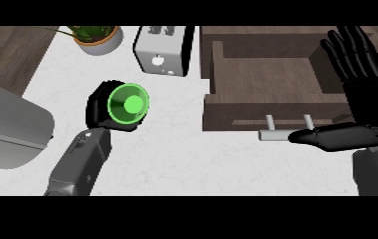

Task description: Pick up the cup, place it into the drawer and close the drawer

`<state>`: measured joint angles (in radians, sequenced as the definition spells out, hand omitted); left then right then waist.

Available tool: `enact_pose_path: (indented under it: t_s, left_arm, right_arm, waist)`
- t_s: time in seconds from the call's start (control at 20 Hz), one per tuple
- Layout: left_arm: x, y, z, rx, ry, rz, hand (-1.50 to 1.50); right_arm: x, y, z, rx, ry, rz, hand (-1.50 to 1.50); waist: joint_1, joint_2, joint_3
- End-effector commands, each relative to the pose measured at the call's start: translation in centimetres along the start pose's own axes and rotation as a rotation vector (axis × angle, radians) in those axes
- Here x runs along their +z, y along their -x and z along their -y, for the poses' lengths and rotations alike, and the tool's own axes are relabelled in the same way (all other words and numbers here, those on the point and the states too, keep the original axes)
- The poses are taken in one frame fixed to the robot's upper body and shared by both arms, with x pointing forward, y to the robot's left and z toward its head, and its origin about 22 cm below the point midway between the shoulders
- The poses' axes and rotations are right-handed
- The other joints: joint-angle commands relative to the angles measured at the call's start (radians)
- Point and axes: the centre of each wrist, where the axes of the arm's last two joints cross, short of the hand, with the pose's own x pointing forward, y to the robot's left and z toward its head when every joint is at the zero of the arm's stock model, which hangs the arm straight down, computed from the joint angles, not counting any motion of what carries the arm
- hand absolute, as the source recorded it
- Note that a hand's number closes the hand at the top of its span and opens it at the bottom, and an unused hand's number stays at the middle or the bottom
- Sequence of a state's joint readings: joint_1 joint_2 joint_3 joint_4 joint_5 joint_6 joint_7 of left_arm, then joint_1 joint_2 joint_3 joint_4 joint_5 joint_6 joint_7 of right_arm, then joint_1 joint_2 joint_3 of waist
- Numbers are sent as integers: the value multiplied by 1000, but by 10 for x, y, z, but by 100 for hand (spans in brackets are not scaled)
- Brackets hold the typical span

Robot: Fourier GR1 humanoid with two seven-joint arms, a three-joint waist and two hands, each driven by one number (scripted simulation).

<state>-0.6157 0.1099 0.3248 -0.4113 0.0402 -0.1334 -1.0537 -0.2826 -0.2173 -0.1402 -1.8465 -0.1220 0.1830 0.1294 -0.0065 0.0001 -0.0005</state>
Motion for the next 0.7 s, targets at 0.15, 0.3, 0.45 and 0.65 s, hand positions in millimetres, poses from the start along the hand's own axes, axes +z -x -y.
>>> enact_pose_path:
  t_s: [0.15,0.3,0.45,0.65]
  left_arm:
    - [-87,-45,50,71,172,113,150]
    - [-114,-68,104,78,237,117,150]
    - [-137,-93,135,50,243,118,150]
    - [-154,-120,169,36,271,97,150]
  right_arm:
    - [11,8,2,6,14,-19,-150]
    - [6,16,-4,10,37,-14,-150]
    - [-11,8,5,15,28,-17,-150]
    - [12,6,9,-3,24,-12,-150]
  waist:
    - [13,-7,2]
    - [23,-9,2]
    - [12,-5,1]
    - [-8,-4,1]
